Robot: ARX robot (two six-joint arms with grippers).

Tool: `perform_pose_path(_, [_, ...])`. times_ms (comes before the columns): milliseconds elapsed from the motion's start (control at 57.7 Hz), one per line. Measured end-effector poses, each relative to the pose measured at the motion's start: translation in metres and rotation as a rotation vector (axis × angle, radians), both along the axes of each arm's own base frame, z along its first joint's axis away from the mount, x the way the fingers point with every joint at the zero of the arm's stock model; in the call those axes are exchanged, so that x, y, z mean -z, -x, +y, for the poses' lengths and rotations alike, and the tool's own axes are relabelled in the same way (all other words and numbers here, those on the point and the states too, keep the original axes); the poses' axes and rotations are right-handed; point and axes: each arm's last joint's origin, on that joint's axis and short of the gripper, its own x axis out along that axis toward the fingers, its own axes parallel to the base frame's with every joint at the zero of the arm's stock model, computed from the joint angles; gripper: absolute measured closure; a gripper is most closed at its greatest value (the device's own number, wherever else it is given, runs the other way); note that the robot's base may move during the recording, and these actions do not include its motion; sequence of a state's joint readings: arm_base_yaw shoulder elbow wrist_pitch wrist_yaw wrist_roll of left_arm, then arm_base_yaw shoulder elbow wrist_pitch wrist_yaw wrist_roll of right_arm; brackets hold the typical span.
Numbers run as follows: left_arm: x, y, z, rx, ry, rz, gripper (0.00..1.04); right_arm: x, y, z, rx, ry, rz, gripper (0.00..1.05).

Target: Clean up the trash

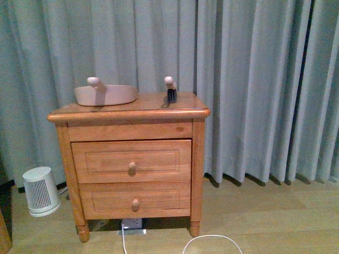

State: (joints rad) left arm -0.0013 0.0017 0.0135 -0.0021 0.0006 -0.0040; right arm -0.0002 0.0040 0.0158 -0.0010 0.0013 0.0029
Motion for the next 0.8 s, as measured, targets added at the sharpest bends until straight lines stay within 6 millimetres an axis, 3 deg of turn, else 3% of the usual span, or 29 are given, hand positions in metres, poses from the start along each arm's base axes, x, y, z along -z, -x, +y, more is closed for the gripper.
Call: perform_pose_path(797, [0.0000,0.0000,0.0000,0.000,0.000,0.000,0.08,0.0000,0.0000,0.0000,0.000,0.000,0.000,0.07])
